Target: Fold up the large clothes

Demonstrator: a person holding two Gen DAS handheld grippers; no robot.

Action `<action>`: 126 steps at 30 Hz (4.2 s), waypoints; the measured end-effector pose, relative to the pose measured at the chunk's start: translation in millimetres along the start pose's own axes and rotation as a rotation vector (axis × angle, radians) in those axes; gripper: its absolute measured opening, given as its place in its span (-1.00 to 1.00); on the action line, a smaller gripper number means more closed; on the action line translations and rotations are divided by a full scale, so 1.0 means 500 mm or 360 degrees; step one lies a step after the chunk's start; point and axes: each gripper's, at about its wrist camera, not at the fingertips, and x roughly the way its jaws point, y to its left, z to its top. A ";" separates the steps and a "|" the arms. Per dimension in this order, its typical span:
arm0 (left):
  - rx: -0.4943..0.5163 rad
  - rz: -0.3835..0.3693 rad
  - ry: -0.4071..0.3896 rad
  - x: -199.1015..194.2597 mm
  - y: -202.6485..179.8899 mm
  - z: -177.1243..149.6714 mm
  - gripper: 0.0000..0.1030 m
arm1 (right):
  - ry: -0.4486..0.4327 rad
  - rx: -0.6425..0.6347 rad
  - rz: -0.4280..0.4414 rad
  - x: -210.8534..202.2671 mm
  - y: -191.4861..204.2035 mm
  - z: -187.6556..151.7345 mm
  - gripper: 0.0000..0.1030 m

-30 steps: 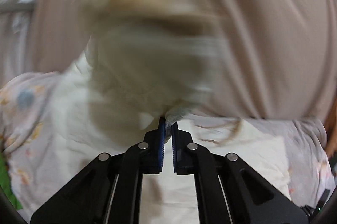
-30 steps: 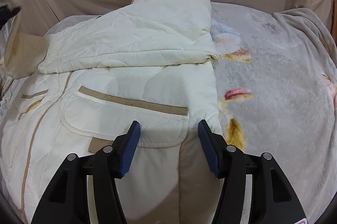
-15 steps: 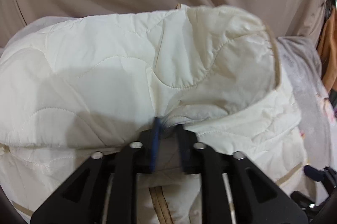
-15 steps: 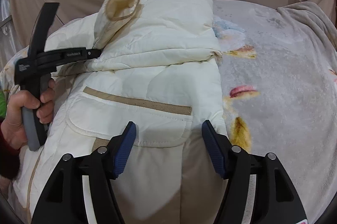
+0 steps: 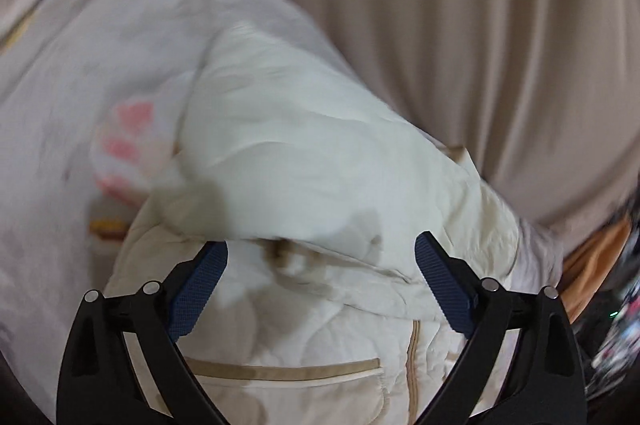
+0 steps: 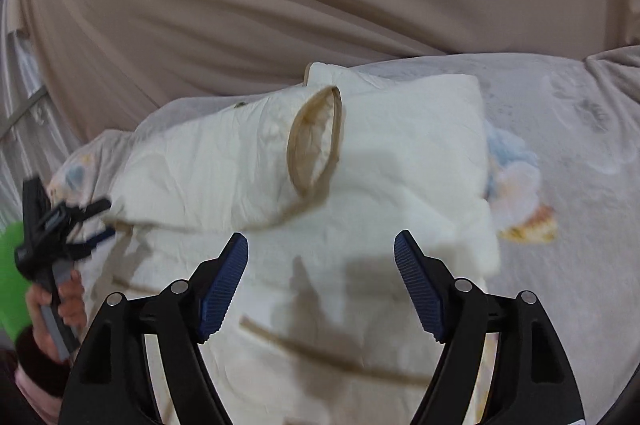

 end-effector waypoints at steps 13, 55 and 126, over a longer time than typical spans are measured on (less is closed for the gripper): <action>-0.0201 0.0144 -0.0061 0.021 0.069 0.055 -0.27 | -0.0106 0.0167 0.0347 0.049 0.056 0.076 -0.89; 0.0465 0.0719 -0.0111 0.104 0.016 0.037 -0.13 | -0.0082 0.0106 -0.0199 0.153 -0.043 0.093 -0.89; 0.0526 0.0817 -0.0032 0.024 0.120 0.026 0.11 | 0.0082 0.0133 -0.0057 0.047 -0.033 -0.058 -0.60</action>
